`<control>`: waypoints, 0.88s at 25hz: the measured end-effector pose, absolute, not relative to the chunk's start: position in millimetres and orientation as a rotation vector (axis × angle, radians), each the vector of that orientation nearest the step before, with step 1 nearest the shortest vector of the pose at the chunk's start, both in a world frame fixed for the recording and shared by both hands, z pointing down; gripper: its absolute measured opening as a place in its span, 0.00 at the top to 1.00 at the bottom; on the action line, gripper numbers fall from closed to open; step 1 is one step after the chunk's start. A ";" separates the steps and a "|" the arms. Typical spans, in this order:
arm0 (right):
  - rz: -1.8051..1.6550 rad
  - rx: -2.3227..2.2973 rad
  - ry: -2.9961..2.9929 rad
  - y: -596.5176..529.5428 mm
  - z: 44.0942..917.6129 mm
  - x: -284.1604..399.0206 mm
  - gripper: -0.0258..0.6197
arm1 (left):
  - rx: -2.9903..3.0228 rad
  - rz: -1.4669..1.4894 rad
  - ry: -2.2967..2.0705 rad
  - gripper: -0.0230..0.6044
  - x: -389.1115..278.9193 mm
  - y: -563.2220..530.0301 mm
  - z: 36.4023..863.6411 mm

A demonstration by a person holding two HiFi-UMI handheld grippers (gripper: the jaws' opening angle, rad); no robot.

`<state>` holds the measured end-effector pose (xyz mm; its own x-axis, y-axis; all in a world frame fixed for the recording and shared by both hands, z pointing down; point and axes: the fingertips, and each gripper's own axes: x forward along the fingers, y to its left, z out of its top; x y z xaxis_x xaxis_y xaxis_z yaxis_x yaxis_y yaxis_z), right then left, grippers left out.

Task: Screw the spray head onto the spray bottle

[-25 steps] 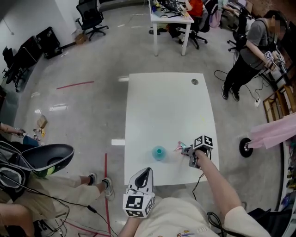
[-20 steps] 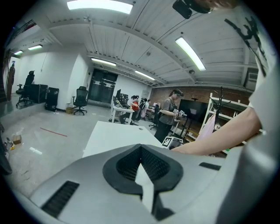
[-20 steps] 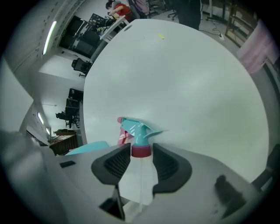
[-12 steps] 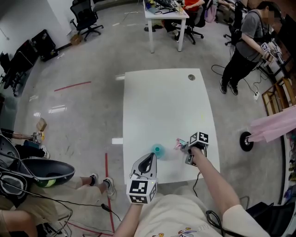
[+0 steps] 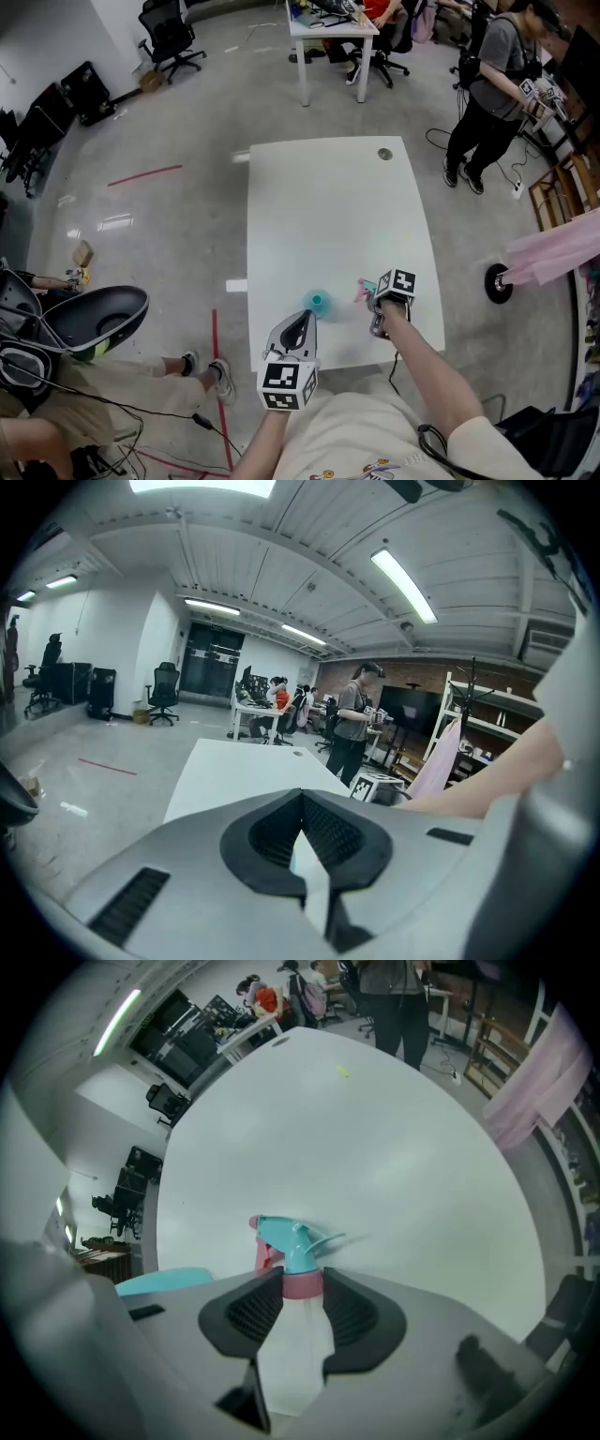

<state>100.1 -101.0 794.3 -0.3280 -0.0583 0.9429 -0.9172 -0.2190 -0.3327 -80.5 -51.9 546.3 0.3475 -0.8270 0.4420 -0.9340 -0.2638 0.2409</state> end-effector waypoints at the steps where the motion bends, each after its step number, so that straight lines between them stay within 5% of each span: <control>1: 1.613 1.219 -1.398 -101.7 789.4 100.6 0.75 | 2.151 0.314 -1.537 0.96 -81.0 -49.9 549.2; 7: 1.735 1.211 -1.895 -130.3 702.2 57.5 0.75 | 2.091 0.344 -1.540 0.96 -93.8 -42.8 573.2; 15: 1.402 1.092 -2.527 -147.5 562.8 -4.1 0.75 | 2.174 0.451 -1.520 0.96 -98.9 -41.4 600.3; 16: 1.386 1.072 -2.553 -144.2 554.3 -8.3 0.75 | 2.226 0.502 -1.496 0.85 -94.5 -41.7 607.9; 18: 1.368 1.039 -2.601 -136.9 537.5 -13.2 0.75 | 2.312 0.612 -1.447 0.43 -85.8 -42.6 630.3; 19: 1.364 1.028 -2.621 -133.1 529.6 -13.6 0.75 | 2.331 0.655 -1.426 0.31 -83.6 -42.9 643.8; 22: 1.348 1.009 -2.666 -123.5 511.1 -9.6 0.75 | 2.342 0.703 -1.391 0.25 -83.0 -49.0 674.9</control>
<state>-9.6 -123.5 511.1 -0.7950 -0.5461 0.2640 -0.5363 0.4295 -0.7266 -83.0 -49.0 674.9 0.4021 -0.7208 0.5646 -0.8820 -0.4704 0.0277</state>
